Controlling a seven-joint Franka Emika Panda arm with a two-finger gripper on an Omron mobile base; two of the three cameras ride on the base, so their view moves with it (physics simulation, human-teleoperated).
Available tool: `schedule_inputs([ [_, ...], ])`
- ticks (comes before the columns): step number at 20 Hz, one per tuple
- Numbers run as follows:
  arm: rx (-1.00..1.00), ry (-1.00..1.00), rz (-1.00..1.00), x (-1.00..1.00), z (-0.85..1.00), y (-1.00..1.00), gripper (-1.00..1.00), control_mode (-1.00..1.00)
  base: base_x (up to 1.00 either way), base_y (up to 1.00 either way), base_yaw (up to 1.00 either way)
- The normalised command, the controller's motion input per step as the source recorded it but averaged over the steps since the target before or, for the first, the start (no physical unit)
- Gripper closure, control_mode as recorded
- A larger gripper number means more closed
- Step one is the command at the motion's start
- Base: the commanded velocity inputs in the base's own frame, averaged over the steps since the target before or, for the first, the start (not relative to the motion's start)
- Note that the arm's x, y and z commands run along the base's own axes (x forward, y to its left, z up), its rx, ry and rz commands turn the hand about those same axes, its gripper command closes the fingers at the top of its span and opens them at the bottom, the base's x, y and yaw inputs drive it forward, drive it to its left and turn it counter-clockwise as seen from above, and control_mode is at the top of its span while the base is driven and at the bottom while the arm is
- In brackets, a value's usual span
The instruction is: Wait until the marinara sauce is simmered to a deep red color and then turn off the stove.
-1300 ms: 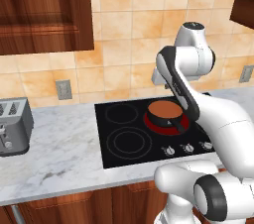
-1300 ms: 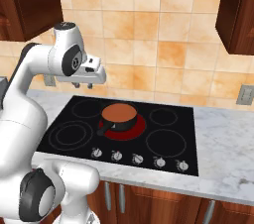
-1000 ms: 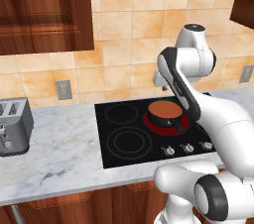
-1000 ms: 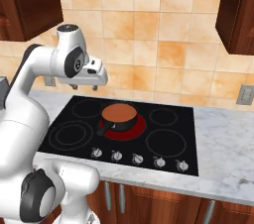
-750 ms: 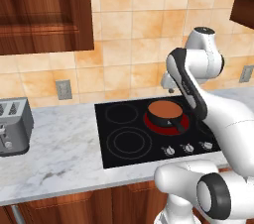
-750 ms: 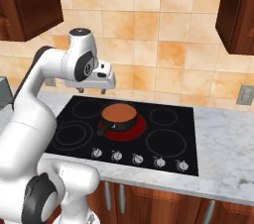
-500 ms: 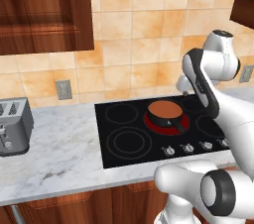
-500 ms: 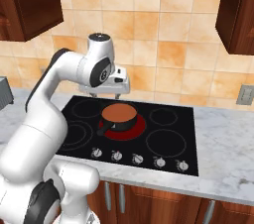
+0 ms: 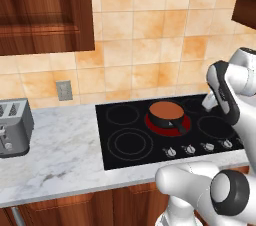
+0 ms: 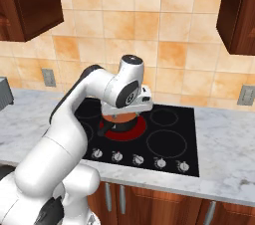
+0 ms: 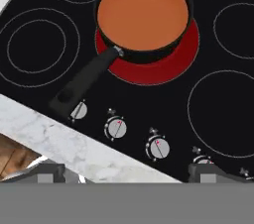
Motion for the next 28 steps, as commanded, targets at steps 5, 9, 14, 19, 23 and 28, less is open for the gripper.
schedule_inputs([
  [5,-0.05,0.00,0.29,-0.14,-0.70,-0.18,-1.00,-1.00,0.00,0.00,0.00],
  [9,-0.14,0.01,0.17,0.00,-0.62,0.00,-1.00,-1.00,0.00,0.00,0.00],
  [14,-0.06,0.01,0.03,0.00,-0.26,0.00,-1.00,-1.00,0.00,0.00,0.00],
  [19,0.00,0.00,0.03,-0.01,-0.29,-0.04,-1.00,-1.00,0.00,0.00,0.00],
  [23,0.00,0.00,0.08,0.00,-0.37,-0.01,-1.00,-1.00,0.00,0.00,0.00],
  [28,-0.01,0.00,0.03,0.00,-0.41,-0.04,-1.00,-1.00,0.00,0.00,0.00],
])
